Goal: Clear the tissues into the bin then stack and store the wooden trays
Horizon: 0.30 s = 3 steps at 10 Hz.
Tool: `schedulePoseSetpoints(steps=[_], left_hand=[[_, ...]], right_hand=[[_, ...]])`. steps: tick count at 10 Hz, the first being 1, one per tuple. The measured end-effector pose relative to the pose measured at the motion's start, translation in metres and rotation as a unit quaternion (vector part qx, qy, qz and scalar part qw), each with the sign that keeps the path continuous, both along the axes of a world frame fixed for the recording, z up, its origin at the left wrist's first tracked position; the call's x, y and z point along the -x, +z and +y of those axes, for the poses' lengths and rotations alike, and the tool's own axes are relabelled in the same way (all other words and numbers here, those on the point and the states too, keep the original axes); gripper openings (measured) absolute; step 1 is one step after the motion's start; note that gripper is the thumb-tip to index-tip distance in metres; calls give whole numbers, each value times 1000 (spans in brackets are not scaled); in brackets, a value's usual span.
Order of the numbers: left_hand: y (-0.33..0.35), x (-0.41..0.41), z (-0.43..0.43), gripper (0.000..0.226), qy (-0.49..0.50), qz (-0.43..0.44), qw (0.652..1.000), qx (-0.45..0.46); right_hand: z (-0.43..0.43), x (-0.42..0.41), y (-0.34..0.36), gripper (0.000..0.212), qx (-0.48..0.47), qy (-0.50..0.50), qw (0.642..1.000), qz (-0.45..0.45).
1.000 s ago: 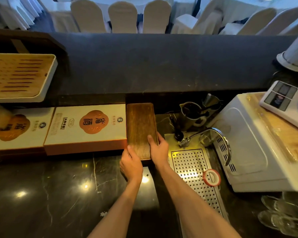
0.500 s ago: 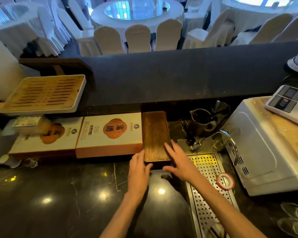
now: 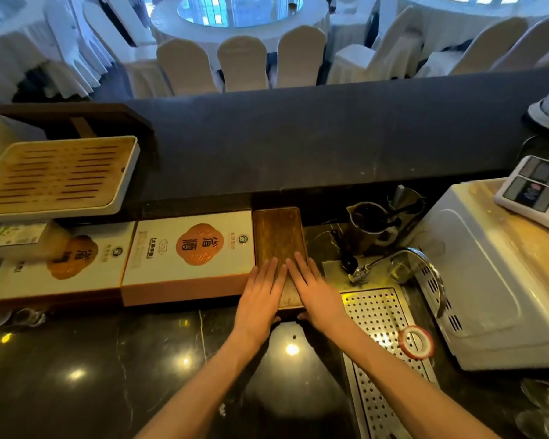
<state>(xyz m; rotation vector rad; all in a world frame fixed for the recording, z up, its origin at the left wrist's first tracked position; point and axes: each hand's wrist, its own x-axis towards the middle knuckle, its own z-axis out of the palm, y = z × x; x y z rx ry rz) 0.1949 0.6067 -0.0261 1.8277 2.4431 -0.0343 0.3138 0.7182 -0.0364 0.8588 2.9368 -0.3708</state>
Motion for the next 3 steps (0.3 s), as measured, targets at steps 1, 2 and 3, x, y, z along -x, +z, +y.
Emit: schedulePoseSetpoints(steps=[1, 2, 3], left_hand=[[16, -5, -3, 112, 4, 7, 999, 44], [46, -9, -4, 109, 15, -4, 997, 72], [77, -15, -26, 102, 45, -53, 997, 17]], right_hand=[[-7, 0, 15, 128, -8, -12, 999, -45], [-13, 6, 38, 121, 18, -23, 997, -77], [-23, -2, 62, 122, 33, -30, 996, -77]])
